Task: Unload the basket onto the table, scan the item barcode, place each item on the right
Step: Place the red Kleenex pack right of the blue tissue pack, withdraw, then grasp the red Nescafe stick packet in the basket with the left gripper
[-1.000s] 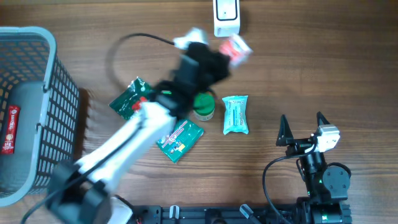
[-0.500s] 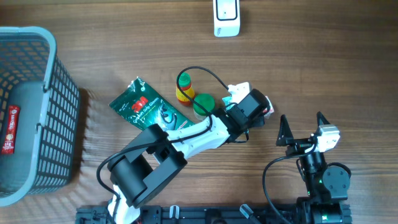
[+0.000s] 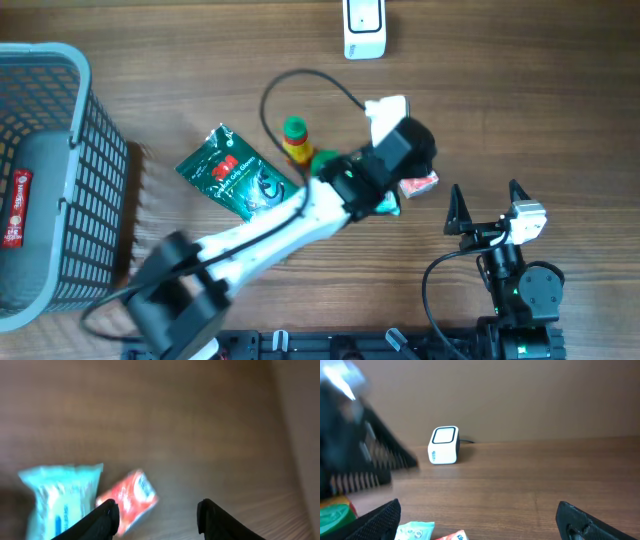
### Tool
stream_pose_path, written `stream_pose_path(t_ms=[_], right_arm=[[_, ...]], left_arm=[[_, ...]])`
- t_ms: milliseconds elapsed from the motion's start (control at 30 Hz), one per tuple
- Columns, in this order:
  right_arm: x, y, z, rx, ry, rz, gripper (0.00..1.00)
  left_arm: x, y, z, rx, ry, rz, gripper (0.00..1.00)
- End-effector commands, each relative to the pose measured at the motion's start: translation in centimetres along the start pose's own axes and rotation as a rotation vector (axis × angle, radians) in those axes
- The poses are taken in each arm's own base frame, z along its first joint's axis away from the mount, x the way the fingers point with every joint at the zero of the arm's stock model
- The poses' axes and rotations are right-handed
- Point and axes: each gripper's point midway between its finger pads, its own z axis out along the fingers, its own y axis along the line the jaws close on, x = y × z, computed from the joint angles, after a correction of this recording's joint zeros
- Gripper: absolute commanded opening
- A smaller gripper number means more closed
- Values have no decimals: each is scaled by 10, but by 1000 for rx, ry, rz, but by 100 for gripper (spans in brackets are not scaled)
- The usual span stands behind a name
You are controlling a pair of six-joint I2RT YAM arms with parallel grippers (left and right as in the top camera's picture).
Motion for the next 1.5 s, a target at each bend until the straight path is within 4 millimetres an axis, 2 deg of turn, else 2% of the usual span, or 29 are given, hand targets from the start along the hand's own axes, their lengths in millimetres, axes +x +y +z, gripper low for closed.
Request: stream_pose_path(t_ms=[0,67,100,167,233,300,333,400,467,500,567,633,700,733,867,933,967,1033,1100,1200,1300,1333,1433,1467], right_arm=[[0,-1,0,6,-3,17,100],[0,-1,0,6,-3,17,100],[0,-1,0,6,-3,17,100],[0,-1,0,5,-3,17,100],[0,-1,0,6,-3,17,100],[0,-1,0,6,-3,17,100],[0,-1,0,6,-3,17,100],[0,-1,0,6,-3,17,100],[0,-1,0,6,-3,17,100],[0,-1,0,6,-3,17,100],[0,-1,0,6,-3,17,100],[0,-1,0,6,-3,17,100],[0,-1,0,6,-3,16,100],[0,-1,0,6,-3,17,100],[0,-1,0,6,-3,17,100],[0,-1,0,6,-3,17,100],[0,-1,0,6,-3,17,100],[0,-1,0,6,-3,17,100],[0,-1,0,6,-3,16,100],[0,-1,0,6,-3,17,100],[0,-1,0,6,-3,16,100],[0,-1,0,6,-3,17,100],[0,-1,0,6,-3,17,100],[0,-1,0,6,-3,17,100]], left_arm=[[-81,-6,-58,14,-196,63,61],[-134,14,-102,-56,-334,47,63],[-153,24,-122,-88,-384,46,64],[-182,44,-160,-148,-463,23,64],[-216,72,-217,-228,-565,-30,65],[-238,98,-264,-292,-647,-86,65],[-249,121,-294,-348,-704,-128,66],[-257,160,-336,-440,-778,-203,68],[-253,211,-376,-555,-849,-367,74],[-248,233,-390,-602,-874,-453,77],[-228,290,-425,-747,-933,-665,87],[-204,335,-447,-868,-933,-829,94],[-185,373,-457,-955,-897,-935,100],[-177,391,-458,-982,-877,-984,100],[-146,453,-452,-1061,-769,-1135,100],[-142,482,-442,-1087,-672,-1078,100],[-145,494,-431,-1091,-592,-975,100],[-145,513,-414,-1115,-446,-801,94],[-137,533,-397,-1135,-315,-686,96],[-129,557,-376,-1138,-186,-607,99],[-110,583,-349,-1126,-19,-539,99],[-103,588,-341,-1118,34,-523,97],[-89,600,-329,-1113,133,-484,76],[-86,604,-330,-1132,144,-486,76]])
